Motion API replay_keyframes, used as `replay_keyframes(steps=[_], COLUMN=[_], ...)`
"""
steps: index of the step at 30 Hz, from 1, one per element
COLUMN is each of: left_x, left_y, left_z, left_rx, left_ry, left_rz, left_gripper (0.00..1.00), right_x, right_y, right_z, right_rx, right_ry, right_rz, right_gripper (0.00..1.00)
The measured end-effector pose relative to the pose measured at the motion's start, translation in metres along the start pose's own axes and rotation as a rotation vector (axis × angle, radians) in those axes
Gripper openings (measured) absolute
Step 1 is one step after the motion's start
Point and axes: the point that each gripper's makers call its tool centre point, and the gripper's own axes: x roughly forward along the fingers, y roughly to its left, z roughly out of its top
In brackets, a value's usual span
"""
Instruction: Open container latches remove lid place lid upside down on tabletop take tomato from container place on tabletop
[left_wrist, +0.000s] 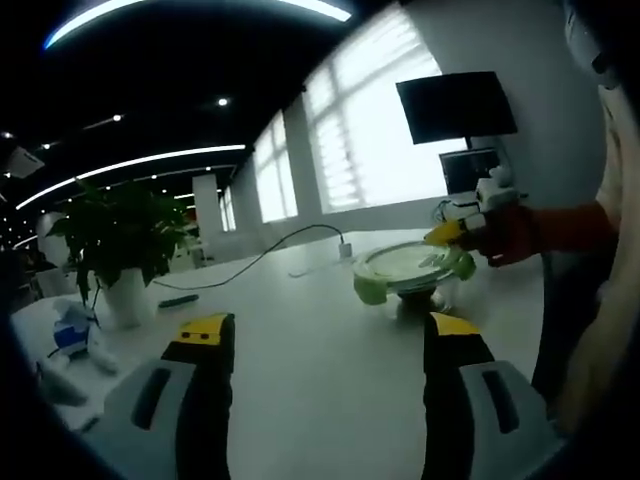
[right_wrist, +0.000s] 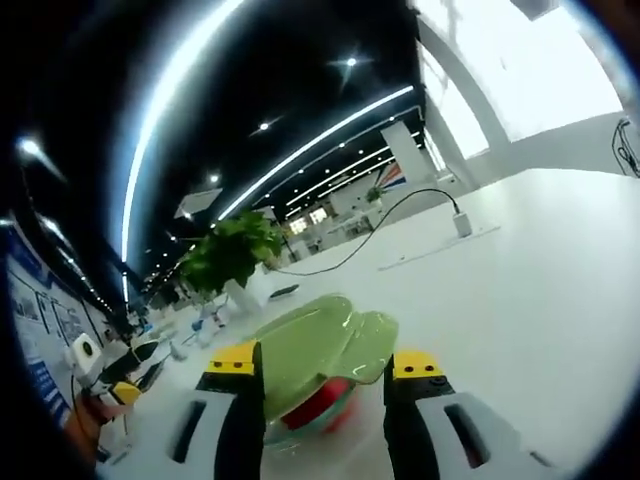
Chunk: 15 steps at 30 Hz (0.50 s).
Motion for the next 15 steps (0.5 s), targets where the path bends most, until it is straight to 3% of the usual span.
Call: replay_keyframes(steps=[6,7,15], left_x=[-0.001,-0.001,0.001], left_y=[0.003,0.004,0.006], left_z=[-0.004,-0.004,-0.007], left_rx=[-0.002,-0.005,-0.012], left_ry=[0.013,0.011,0.016], left_rz=[0.013,0.015,0.028], left_gripper=[0.71,0.71,0.7], right_x=[0.002,0.002,0.0], right_y=[-0.004,-0.01,-0.018], right_z=[0.005,0.0,0.009], right_rx=[-0.03,-0.005,-0.032], right_ry=[0.007,0.036,0.009], right_rz=[-0.043,-0.072,-0.141], right_gripper=[0.37,0.35,0.13])
